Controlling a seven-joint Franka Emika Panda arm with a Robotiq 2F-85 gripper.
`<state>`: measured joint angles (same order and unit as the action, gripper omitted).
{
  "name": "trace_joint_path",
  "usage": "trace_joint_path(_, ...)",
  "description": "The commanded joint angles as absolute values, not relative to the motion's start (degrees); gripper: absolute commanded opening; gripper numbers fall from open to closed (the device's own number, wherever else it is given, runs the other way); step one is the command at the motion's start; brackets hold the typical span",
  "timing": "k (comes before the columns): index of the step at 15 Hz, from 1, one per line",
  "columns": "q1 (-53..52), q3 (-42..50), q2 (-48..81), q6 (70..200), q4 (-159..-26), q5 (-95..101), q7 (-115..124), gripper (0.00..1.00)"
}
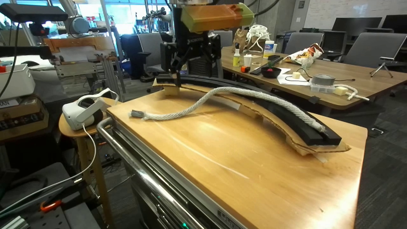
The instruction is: Put the rope on the table
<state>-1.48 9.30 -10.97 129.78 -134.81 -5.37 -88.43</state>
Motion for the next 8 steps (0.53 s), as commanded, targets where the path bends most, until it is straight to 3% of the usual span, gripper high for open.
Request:
trace_joint_path(1,0.4,8.9,-10.6,129.6,-134.6,-5.2,-88.0,1.0)
trace_joint_path(8,1.8,7.6,-6.8,136.7,-131.0,4.6,-89.6,1.0)
